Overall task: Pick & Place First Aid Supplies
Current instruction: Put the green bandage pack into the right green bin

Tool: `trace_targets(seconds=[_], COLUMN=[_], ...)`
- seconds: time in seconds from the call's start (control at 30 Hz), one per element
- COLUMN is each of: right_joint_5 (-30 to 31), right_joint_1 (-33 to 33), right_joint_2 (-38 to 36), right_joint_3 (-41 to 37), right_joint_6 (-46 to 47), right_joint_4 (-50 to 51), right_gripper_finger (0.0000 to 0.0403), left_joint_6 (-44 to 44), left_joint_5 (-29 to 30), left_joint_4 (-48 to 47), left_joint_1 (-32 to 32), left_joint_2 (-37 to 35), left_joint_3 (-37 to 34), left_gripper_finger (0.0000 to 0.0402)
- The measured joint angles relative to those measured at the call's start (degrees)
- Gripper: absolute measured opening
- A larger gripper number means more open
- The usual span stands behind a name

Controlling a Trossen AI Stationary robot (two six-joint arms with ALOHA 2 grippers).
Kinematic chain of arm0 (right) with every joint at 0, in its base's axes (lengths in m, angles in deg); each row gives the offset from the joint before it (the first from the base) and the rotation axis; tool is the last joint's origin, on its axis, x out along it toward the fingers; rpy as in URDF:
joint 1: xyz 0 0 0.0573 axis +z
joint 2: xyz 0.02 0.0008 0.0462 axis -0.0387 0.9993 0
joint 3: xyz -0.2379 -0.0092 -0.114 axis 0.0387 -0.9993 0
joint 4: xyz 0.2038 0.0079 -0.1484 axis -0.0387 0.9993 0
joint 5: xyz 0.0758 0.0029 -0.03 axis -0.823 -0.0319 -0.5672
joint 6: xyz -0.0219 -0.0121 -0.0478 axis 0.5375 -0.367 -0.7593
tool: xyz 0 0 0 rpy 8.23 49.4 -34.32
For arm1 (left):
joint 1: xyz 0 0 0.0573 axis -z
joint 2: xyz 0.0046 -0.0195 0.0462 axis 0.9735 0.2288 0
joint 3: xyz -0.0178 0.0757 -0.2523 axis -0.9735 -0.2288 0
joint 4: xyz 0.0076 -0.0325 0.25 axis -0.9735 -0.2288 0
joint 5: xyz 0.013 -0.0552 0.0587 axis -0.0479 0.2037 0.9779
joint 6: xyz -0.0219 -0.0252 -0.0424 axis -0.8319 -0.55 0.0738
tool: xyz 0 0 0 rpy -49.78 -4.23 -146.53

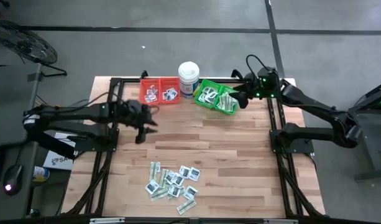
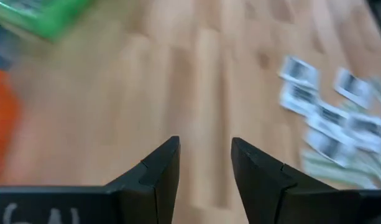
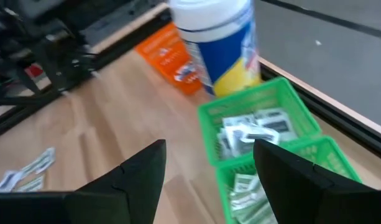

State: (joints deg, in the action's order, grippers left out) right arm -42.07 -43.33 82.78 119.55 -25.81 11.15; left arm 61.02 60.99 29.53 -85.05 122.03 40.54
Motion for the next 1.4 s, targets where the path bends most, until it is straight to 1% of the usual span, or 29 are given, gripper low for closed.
trace_targets(seconds=[0.17,0.3,0.53,0.63,0.77,0.9,1.13,1.27,1.4], right_joint_5=[-1.16,-1.32,-1.58,-1.56,-1.54,-0.97,0.30,2.16,2.58], right_joint_1=[2.35,4.52,8.46,9.99,11.90,14.01,16.58,17.59,18.36], right_joint_2=[-2.21,-2.65,-2.60,-2.58,-2.57,-2.57,-2.57,-2.57,-2.57], right_joint_3=[0.00,0.00,0.00,0.00,0.00,0.00,0.00,0.00,0.00], right_joint_6=[-1.45,-3.11,-3.32,-3.32,-3.01,-2.95,-2.73,-2.10,-1.55], right_joint_4=[0.56,1.24,1.44,1.44,1.42,1.45,1.38,1.38,1.21], right_gripper_finger=[0.0236,0.0236,0.0236,0.0236,0.0236,0.0236,0.0236,0.0236,0.0236], left_joint_6=[-7.87,-14.33,-22.64,-23.16,-22.46,-22.46,-22.70,-22.70,-22.08], left_joint_5=[0.31,0.27,-0.91,-1.59,-1.57,-1.47,0.18,0.27,0.32], left_joint_4=[-3.70,-4.15,-2.41,-0.49,1.51,2.10,4.32,4.84,5.45], left_joint_1=[10.24,16.40,22.84,24.93,26.89,27.49,27.45,27.43,27.43], left_joint_2=[2.28,5.22,12.16,15.78,21.05,25.33,28.63,29.86,31.37], left_joint_3=[0.00,0.00,0.00,0.00,0.00,-0.02,-0.01,-0.02,-0.07], left_gripper_finger=[0.0142,0.0142,0.0142,0.0142,0.0142,0.0142,0.0142,0.0142,0.0142])
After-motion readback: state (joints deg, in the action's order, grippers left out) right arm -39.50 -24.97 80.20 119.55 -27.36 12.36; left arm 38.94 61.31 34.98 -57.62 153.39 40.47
